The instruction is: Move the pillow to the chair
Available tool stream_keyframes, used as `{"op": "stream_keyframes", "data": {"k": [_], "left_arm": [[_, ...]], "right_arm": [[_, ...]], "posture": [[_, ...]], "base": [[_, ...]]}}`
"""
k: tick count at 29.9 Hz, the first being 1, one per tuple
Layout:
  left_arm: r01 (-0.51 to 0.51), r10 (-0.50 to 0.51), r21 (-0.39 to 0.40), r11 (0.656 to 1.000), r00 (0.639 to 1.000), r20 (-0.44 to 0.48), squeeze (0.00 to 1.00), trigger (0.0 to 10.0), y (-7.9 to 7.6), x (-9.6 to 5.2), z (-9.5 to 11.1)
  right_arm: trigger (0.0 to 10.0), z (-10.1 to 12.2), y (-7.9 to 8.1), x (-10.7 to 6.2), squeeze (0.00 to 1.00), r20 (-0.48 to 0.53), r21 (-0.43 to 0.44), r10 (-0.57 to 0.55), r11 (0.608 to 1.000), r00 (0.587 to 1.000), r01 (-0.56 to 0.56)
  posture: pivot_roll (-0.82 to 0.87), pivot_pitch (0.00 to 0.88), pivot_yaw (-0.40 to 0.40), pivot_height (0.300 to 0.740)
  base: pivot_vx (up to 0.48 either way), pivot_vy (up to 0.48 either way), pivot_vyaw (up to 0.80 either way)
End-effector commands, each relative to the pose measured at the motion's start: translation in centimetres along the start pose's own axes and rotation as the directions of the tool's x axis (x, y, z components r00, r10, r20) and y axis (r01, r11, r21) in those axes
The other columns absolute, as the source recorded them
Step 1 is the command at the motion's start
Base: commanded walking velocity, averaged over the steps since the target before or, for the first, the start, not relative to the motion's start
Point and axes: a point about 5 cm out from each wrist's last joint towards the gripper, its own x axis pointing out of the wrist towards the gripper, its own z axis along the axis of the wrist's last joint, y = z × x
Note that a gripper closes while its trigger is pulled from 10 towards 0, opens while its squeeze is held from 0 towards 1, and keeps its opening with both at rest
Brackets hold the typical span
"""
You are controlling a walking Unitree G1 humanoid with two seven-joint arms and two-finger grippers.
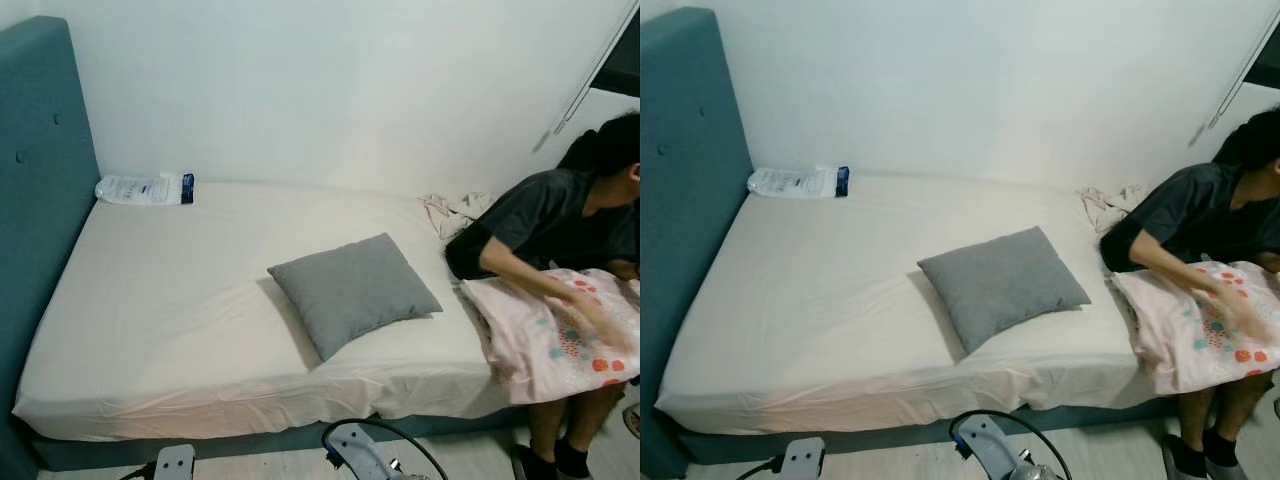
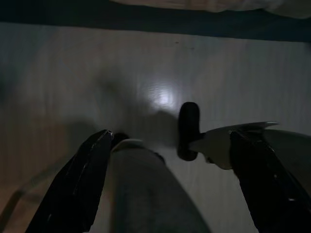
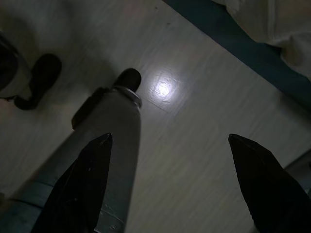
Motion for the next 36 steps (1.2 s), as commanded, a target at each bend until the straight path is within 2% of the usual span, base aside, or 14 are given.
{"op": "stream_keyframes", "data": {"k": [1,22,24,33,36], "left_arm": [[0.002,-0.002,-0.006,1.0,1.0,-0.008,0.0,10.0,-0.37,-0.02,-0.28],[0.019,-0.019,0.018,1.0,1.0,-0.012,0.0,10.0,-0.72,0.01,-0.3],[0.017,-0.017,-0.004,1.0,1.0,-0.013,0.0,10.0,-0.71,-0.01,-0.38],[0.021,-0.021,-0.002,1.0,1.0,-0.011,0.0,10.0,-0.85,-0.01,-0.4],[0.019,-0.019,-0.007,1.0,1.0,-0.005,0.0,10.0,-0.86,-0.02,-0.38]], "right_arm": [[10.0,0.21,-0.66,-0.15,0.0,0.012,0.012,-0.014,1.0,1.0,0.014],[10.0,-0.27,-1.09,-0.27,0.0,0.009,-0.001,-0.026,1.0,1.0,0.026],[10.0,-0.26,-0.92,-0.23,0.0,0.009,0.0,-0.024,1.0,1.0,0.024],[10.0,-0.43,-0.81,-0.22,0.0,0.01,0.008,-0.021,1.0,1.0,0.021],[10.0,0.1,-0.43,-0.19,0.0,0.062,0.046,0.029,0.998,0.998,-0.031]], "posture": [[0.14,0.01,-0.153,0.74],[0.13,0.008,-0.148,0.74],[0.13,0.013,-0.147,0.74],[0.13,0.023,-0.145,0.74],[0.13,0.023,-0.141,0.74]], "base": [[0.0,-0.42,0.0],[0.0,-0.478,0.0],[0.0,0.0,0.0],[0.0,0.0,0.0],[0.0,0.0,0.22]]}}
